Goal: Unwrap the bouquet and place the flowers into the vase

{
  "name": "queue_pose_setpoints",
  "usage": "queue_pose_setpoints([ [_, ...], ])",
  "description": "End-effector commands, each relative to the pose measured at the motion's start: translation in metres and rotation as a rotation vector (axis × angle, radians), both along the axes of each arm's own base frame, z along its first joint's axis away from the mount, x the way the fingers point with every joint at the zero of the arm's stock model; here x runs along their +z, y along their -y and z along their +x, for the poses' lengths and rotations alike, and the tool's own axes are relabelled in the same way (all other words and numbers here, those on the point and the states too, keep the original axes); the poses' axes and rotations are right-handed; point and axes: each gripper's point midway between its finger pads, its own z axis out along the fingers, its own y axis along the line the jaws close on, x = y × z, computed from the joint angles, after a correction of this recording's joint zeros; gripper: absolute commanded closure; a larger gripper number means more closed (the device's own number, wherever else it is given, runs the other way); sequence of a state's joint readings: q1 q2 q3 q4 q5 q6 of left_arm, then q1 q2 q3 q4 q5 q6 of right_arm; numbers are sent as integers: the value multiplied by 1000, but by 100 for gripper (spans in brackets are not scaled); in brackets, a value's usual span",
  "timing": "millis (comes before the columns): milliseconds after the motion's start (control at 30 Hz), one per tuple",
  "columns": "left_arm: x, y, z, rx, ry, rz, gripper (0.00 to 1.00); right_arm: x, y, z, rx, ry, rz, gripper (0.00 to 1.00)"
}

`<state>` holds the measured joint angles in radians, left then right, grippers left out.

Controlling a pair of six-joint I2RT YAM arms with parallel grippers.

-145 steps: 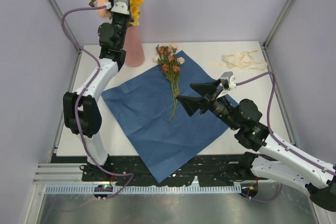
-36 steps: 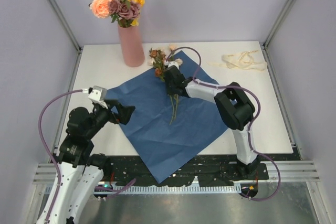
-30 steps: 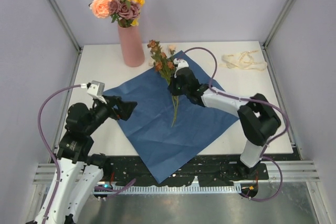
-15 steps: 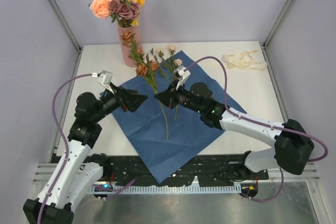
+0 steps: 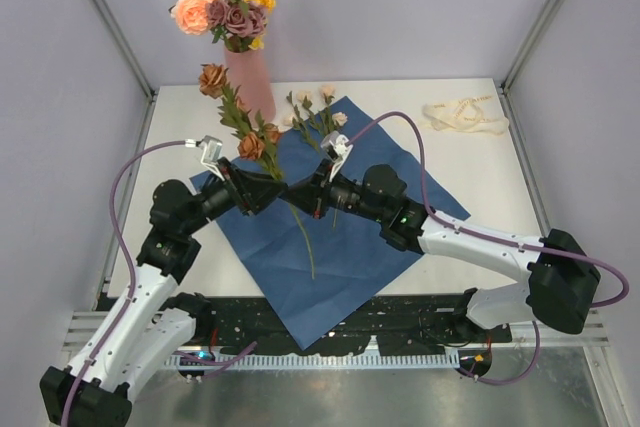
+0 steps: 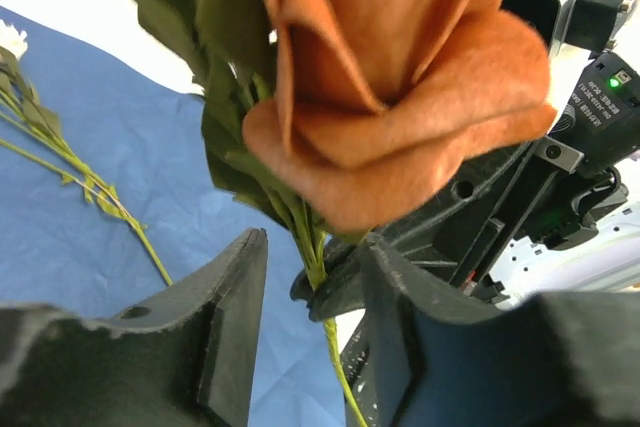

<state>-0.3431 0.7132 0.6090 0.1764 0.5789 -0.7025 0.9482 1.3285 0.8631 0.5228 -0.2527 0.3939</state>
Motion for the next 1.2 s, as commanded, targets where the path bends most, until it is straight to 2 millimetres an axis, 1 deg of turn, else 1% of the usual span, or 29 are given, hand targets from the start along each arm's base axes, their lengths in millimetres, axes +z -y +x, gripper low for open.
queue_pose_setpoints([
  [0,16,2,-1,-11,58,-28,62,40,-2,-17,62,97,89,95],
  [33,17,2,-2,-15,58,-31,67,40,-4,-18,75,102,85,95],
  [67,18,3,-2,-18,61,-33,79,39,-5,-20,79,103,82,95],
  [100,19,4,-3,-26,62,-34,93,36,-6,-19,76,96,74,94],
  [133,20,5,-4,-35,62,-34,100,34,-6,-18,72,87,72,95],
  [167,21,5,-5,-40,65,-35,100,33,-6,-17,65,80,72,94],
  [233,23,3,-4,-24,74,-34,100,33,-4,-14,44,57,73,83],
  [267,24,0,-1,8,80,-26,100,32,-3,-13,35,38,74,63],
  [300,24,-8,6,73,82,-6,100,32,0,-11,11,25,70,38],
  [333,29,-20,15,165,100,1,100,30,3,-9,-10,13,59,29],
  [367,34,-33,25,267,126,2,100,32,8,-9,-26,9,66,12],
  [400,40,-48,33,364,153,-10,100,37,15,-9,-47,12,74,5],
  [433,51,-64,41,469,202,-36,100,34,20,-12,-52,11,73,5],
  [467,59,-77,47,552,245,-51,100,44,28,-15,-64,26,96,5],
  [500,68,-97,56,674,265,-76,100,38,32,-16,-70,18,88,5],
  [533,76,-108,63,745,283,-77,100,46,40,-19,-82,26,103,4],
  [567,88,-114,69,790,313,-75,100,42,45,-20,-92,30,94,5],
  [600,100,-120,80,841,334,-57,100,47,54,-24,-103,39,103,5],
  [633,107,-128,86,895,349,-45,100,49,59,-26,-111,52,105,4],
  [667,120,-134,95,947,375,-34,100,55,68,-27,-129,62,115,5],
  [700,130,-145,101,1023,399,-27,100,54,73,-29,-137,73,110,5],
  [733,148,-156,102,1092,456,-42,100,58,82,-32,-153,82,115,5],
  [767,161,-167,105,1165,491,-57,100,58,85,-33,-159,92,112,5],
  [867,196,-190,115,1341,548,-43,100,67,106,-39,-193,127,113,5],
  [967,223,-199,133,1454,595,0,100,76,123,-40,-238,156,117,5],
  [1033,241,-198,144,1496,654,23,100,84,134,-47,-241,185,130,5],
  [1067,246,-199,152,1522,672,44,100,87,140,-43,-278,196,131,5],
  [1100,257,-199,158,1552,692,51,100,88,145,-44,-289,201,131,5],
  [1167,266,-199,173,1591,704,90,100,95,154,-45,-313,223,129,5],
])
